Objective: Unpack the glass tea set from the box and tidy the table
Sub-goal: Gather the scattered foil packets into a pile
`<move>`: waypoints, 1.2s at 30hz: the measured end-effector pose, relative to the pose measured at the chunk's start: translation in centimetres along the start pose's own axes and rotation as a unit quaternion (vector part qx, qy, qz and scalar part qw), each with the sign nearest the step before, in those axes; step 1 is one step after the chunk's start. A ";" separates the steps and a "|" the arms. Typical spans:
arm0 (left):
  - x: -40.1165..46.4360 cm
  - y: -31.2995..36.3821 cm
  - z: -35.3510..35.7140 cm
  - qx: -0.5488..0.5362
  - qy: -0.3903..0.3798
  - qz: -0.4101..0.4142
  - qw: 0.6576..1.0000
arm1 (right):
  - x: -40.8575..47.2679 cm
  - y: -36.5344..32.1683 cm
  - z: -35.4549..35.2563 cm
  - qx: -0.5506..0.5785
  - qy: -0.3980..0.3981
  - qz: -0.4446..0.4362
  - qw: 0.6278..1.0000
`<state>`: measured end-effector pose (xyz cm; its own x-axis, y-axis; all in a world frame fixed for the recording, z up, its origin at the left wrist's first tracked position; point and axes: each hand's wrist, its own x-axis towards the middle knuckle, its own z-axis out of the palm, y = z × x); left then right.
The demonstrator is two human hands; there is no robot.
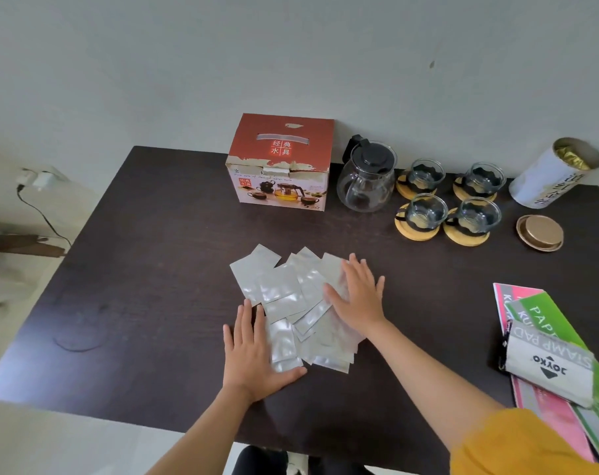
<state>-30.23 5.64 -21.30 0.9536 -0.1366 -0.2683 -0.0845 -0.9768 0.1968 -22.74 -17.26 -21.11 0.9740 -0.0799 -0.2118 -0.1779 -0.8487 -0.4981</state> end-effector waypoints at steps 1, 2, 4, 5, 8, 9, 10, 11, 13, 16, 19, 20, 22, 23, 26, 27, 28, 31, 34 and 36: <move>0.0 0.0 0.0 -0.007 0.001 0.001 1.000 | -0.8 -0.3 0.4 0.024 -0.004 -0.021 0.999; 0.0 0.0 0.0 -0.012 0.003 0.002 1.000 | -1.5 -0.4 0.7 0.056 -0.008 -0.038 0.998; 0.0 -0.2 0.1 -0.016 0.006 0.002 1.000 | -2.9 -0.1 0.9 0.122 0.003 -0.043 0.992; 0.0 -0.2 0.0 -0.016 0.007 0.002 1.000 | -3.7 0.4 0.7 0.139 0.026 -0.036 0.989; 0.0 -0.1 -0.1 -0.007 0.003 0.000 1.000 | -6.4 2.4 0.7 0.116 0.089 0.003 0.989; 0.1 -0.1 0.0 0.000 0.000 -0.001 1.000 | -7.2 2.6 1.0 0.084 0.098 0.011 0.992; 0.1 0.0 0.0 0.005 -0.001 -0.002 1.000 | -7.8 2.5 1.6 0.046 0.100 0.014 0.994; 0.1 -0.1 0.1 0.007 0.000 -0.001 1.000 | -8.2 2.0 2.3 0.017 0.098 0.016 0.995; 0.1 -0.2 0.4 0.002 -0.001 0.003 1.000 | -8.3 0.4 3.6 0.002 0.083 0.008 0.996; 0.1 -0.7 0.8 -0.026 -0.001 0.016 1.000 | -7.7 -1.9 4.8 0.024 0.058 -0.021 0.998; 0.2 -0.7 0.5 -0.113 0.030 0.002 0.993 | -7.6 -2.1 5.1 0.045 0.064 -0.037 0.996; 0.4 -0.5 0.2 -0.152 0.051 -0.008 0.987 | -7.9 -1.9 5.1 0.048 0.070 -0.040 0.996; 1.4 -0.5 -0.7 -0.207 0.095 -0.027 0.973 | -9.1 -1.6 4.9 0.026 0.055 -0.043 0.997; 2.3 -0.7 -1.2 -0.214 0.111 -0.034 0.970 | -9.8 -1.6 4.8 -0.001 0.036 -0.040 0.999; 5.8 -1.7 -2.7 -0.201 0.125 -0.059 0.970 | -11.9 -1.9 5.1 -0.061 -0.011 -0.036 0.997; 6.9 -1.8 -3.2 -0.199 0.117 -0.067 0.971 | -12.2 -2.0 5.2 -0.069 -0.015 -0.035 0.997; 7.7 -1.8 -3.6 -0.203 0.101 -0.073 0.971 | -12.1 -2.1 5.3 -0.074 -0.020 -0.030 0.997; 8.4 -1.2 -3.4 -0.208 0.047 -0.062 0.975 | -11.4 -2.6 5.5 -0.074 -0.021 -0.009 0.997; 6.2 -0.3 -2.3 -0.231 0.073 -0.039 0.969 | -10.3 -3.3 5.5 -0.058 -0.027 0.002 0.998; 3.7 0.3 -1.7 -0.293 0.119 -0.040 0.948 | -9.4 -3.6 5.4 -0.068 -0.028 0.017 0.997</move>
<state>-26.25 5.11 -20.65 0.9944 0.0428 -0.0969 0.0984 -0.7137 0.6935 -32.05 -10.61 -21.88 0.9577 -0.0837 -0.2753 -0.1863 -0.9095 -0.3716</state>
